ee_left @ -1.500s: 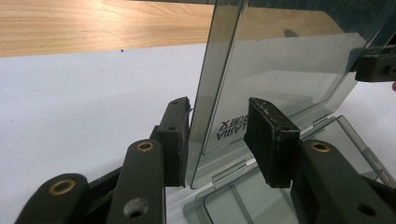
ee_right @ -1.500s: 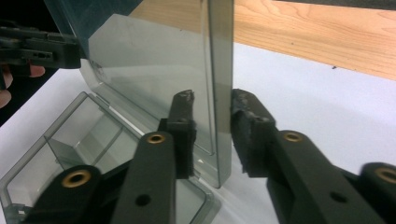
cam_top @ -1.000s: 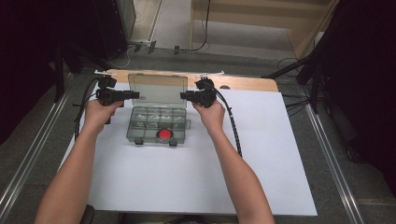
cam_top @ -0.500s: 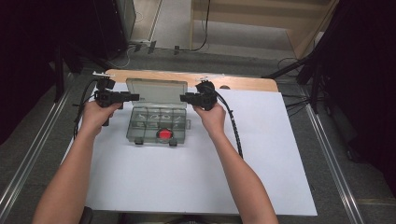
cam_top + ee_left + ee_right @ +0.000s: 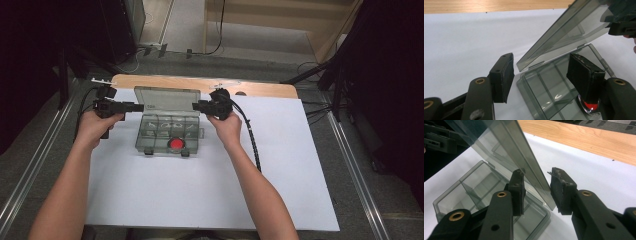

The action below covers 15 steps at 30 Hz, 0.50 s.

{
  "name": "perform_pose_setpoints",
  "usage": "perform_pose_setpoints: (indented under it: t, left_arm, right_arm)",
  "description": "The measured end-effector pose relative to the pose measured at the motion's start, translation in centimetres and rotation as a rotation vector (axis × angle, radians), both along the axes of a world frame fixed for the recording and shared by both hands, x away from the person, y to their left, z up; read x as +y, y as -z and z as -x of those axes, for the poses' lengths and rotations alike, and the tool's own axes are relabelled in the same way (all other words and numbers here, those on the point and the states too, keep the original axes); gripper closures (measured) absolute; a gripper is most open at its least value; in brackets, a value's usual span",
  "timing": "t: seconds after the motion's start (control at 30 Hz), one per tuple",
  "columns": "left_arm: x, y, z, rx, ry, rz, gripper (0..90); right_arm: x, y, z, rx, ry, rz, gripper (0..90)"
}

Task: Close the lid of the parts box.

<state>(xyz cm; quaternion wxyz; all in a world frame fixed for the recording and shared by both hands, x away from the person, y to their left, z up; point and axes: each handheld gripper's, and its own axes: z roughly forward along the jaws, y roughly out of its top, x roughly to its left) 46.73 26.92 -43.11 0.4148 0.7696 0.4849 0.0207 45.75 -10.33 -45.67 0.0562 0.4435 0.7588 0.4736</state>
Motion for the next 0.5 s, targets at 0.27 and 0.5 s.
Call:
perform_pose_setpoints:
  t: [0.27,0.5]
  left_arm:
    - [1.2,-0.4,0.7,0.031,-0.007,-0.002,38.1]
    - [1.9,-0.7,1.2,0.032,-0.004,0.009,44.1]
  right_arm:
    - [0.2,0.0,0.4,-0.017,-0.008,0.012,63.6]
    - [0.1,0.4,0.6,-0.021,-0.016,-0.001,61.3]
